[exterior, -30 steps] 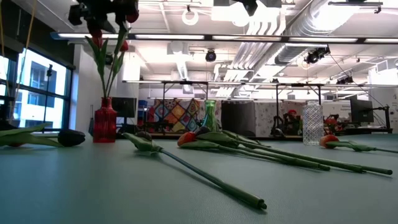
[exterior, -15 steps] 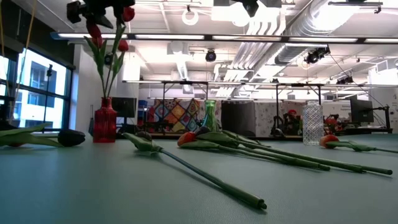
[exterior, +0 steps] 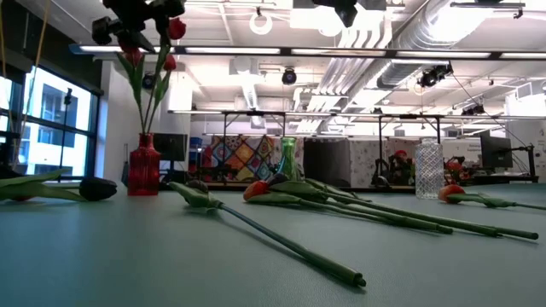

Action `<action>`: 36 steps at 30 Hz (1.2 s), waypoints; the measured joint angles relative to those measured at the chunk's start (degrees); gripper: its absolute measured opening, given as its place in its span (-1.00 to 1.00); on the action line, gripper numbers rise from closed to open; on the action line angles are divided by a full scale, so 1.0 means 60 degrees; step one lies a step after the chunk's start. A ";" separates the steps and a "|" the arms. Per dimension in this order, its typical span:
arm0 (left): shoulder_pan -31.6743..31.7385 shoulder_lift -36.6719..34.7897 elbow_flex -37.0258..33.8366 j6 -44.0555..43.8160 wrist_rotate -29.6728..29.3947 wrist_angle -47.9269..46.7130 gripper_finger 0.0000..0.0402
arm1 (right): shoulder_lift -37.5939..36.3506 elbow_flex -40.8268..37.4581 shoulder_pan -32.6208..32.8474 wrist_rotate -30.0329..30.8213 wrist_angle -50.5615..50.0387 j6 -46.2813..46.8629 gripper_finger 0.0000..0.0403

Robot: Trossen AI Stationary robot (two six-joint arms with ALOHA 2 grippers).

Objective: Sort flowers into vase by color
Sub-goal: Put the red tulip into the red vase, then put the orange tulip into the transparent vase

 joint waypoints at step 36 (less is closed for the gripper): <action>0.0229 -0.0685 0.0018 -0.0486 0.2575 -0.1552 -0.16 | -0.0002 0.0000 0.0415 0.0109 -0.0641 0.0330 -0.32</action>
